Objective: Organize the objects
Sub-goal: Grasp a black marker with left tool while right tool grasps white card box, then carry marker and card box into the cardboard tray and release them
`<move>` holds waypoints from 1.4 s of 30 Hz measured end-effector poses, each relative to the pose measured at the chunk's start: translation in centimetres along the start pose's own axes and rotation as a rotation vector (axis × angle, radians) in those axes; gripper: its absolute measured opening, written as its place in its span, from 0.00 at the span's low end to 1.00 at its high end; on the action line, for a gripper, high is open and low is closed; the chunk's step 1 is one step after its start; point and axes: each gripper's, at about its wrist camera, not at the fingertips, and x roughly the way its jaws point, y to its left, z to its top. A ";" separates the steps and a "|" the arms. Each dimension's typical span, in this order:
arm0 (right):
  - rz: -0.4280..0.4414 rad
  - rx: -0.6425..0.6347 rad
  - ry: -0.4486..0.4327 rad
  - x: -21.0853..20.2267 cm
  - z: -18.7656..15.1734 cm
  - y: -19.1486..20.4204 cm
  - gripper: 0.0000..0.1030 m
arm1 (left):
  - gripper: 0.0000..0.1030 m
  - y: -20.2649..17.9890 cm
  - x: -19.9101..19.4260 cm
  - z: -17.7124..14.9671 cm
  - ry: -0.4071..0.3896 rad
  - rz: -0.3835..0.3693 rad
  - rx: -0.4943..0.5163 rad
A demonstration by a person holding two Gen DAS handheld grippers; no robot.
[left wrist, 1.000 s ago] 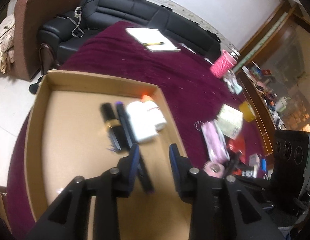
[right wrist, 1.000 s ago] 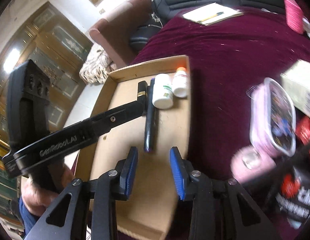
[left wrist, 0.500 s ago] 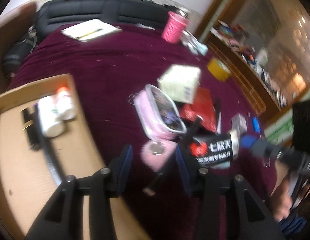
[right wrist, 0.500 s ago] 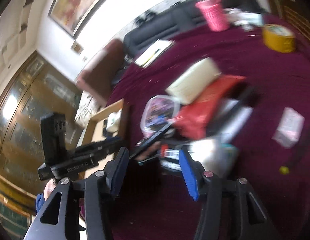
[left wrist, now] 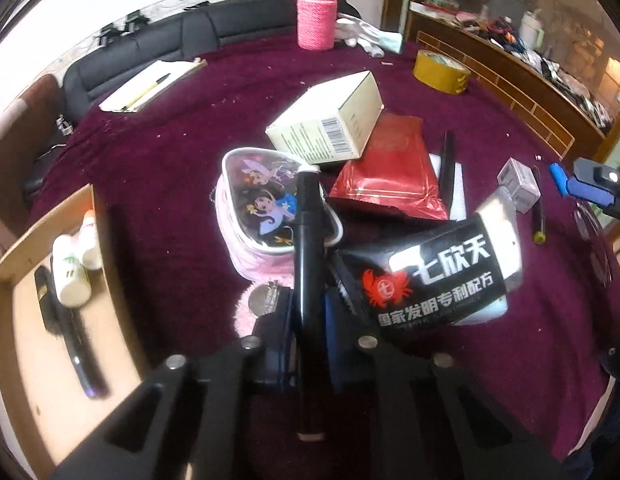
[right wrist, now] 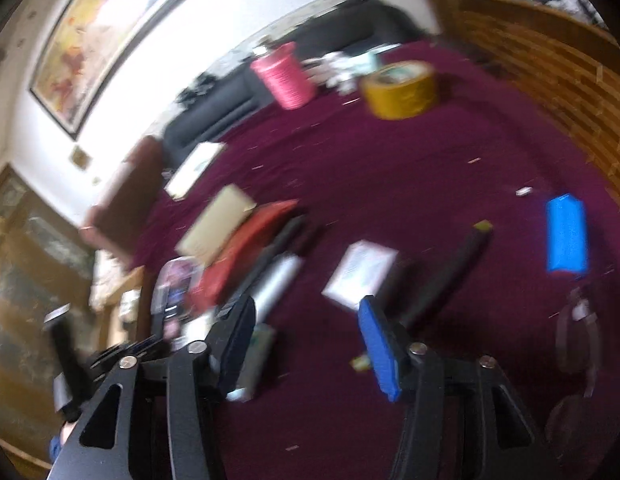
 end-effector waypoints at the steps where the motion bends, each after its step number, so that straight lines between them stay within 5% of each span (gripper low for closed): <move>1: -0.039 -0.002 -0.002 0.3 0.4 -0.3 0.63 | 0.14 -0.1 -0.2 -0.3 -0.012 -0.012 -0.019; 11: -0.316 -0.075 0.069 6.7 1.0 0.2 0.65 | 0.14 -0.8 -0.5 -2.7 -0.066 -0.044 -0.112; 13: -0.355 -0.081 0.065 7.5 0.7 -0.1 0.56 | 0.14 -0.9 -0.4 -2.5 -0.063 -0.040 -0.116; 14: -0.368 -0.077 0.077 7.8 0.5 -0.3 0.42 | 0.14 -0.8 -0.4 -2.5 -0.065 -0.031 -0.121; 17: -0.354 -0.075 0.070 7.5 0.2 -0.9 0.40 | 0.15 -1.1 -0.2 -2.3 -0.075 -0.007 -0.111; 27: -0.182 -0.062 -0.004 2.9 -1.3 0.8 0.41 | 0.15 0.6 -1.0 -3.8 -0.118 -0.102 -0.206; 42: -0.033 -0.161 -0.009 1.1 -4.4 6.1 0.41 | 0.14 -1.6 -1.1 -4.3 -0.118 0.040 -0.103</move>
